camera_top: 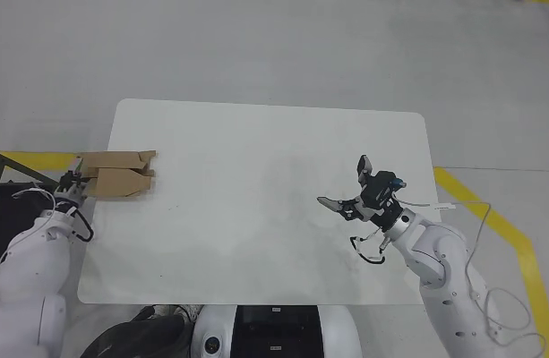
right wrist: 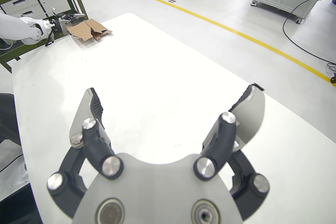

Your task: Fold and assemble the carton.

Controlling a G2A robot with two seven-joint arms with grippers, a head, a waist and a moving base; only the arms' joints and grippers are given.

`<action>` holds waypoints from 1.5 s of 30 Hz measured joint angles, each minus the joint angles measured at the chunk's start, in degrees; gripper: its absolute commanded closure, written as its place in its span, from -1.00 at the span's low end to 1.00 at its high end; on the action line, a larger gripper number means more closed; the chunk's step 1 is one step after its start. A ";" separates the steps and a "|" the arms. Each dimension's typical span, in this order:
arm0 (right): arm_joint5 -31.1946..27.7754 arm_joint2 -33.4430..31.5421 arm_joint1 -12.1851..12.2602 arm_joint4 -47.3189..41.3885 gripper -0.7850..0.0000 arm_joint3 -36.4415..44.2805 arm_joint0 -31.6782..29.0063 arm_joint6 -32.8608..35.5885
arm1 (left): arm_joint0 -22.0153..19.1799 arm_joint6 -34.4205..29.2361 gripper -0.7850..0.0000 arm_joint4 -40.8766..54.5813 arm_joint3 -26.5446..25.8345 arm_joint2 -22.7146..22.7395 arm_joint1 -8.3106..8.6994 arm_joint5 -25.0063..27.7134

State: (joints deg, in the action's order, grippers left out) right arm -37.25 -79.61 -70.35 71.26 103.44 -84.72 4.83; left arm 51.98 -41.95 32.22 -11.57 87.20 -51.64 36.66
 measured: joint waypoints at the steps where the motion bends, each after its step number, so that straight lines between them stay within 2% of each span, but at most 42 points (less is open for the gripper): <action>1: 0.00 0.00 0.00 0.00 -1.00 0.00 0.00 0.00 | -0.07 -0.10 0.25 -0.04 0.00 0.03 -0.04 -0.23; 2: 0.00 0.00 0.00 0.00 -1.00 0.00 0.00 0.00 | -0.11 -0.29 0.40 -0.04 0.01 0.07 -0.08 -0.40; 4: 0.00 0.00 0.00 0.00 -1.00 0.00 0.00 0.00 | -0.22 -0.64 0.84 0.05 0.04 0.19 -0.14 -0.73; 5: 0.00 0.00 0.00 0.00 -1.00 0.00 0.00 0.00 | -0.26 -0.73 0.96 0.14 0.06 0.27 -0.16 -0.84; 6: 0.00 0.00 0.00 0.00 -1.00 0.00 0.00 0.00 | -0.29 -0.81 1.00 0.27 0.09 0.36 -0.19 -0.94; 11: 0.00 0.00 0.00 0.00 -1.00 0.00 0.00 0.00 | -0.44 -3.71 1.00 3.56 -0.05 1.87 -0.34 -2.26; 15: 0.00 0.00 0.00 0.00 -1.00 0.00 0.00 0.00 | -0.51 -7.16 1.00 6.77 -0.64 3.71 0.16 -2.48; 27: 0.00 0.00 0.00 0.00 -1.00 0.00 0.00 0.00 | -2.91 -15.16 1.00 10.27 -6.72 7.21 1.71 3.74; 30: 0.00 0.00 0.00 0.00 -1.00 0.00 0.00 0.00 | -3.73 -18.39 1.00 10.51 -9.73 7.23 1.69 5.23; 34: 0.00 0.00 0.00 0.00 -1.00 0.00 0.00 0.00 | -4.04 -22.15 1.00 11.07 -15.35 6.40 1.24 3.64; 39: 0.00 0.00 0.00 0.00 -1.00 0.00 0.00 0.00 | -2.95 -22.80 1.00 8.68 -23.39 3.83 0.54 2.88; 45: 0.00 0.00 0.00 0.00 -1.00 0.00 0.00 0.00 | -2.22 -21.58 1.00 5.37 -31.72 -1.88 -1.28 1.68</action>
State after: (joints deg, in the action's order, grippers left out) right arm -37.25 -79.61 -70.35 71.26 103.44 -84.72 4.83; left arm 49.76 -63.53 37.59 -43.29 85.32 -52.92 38.34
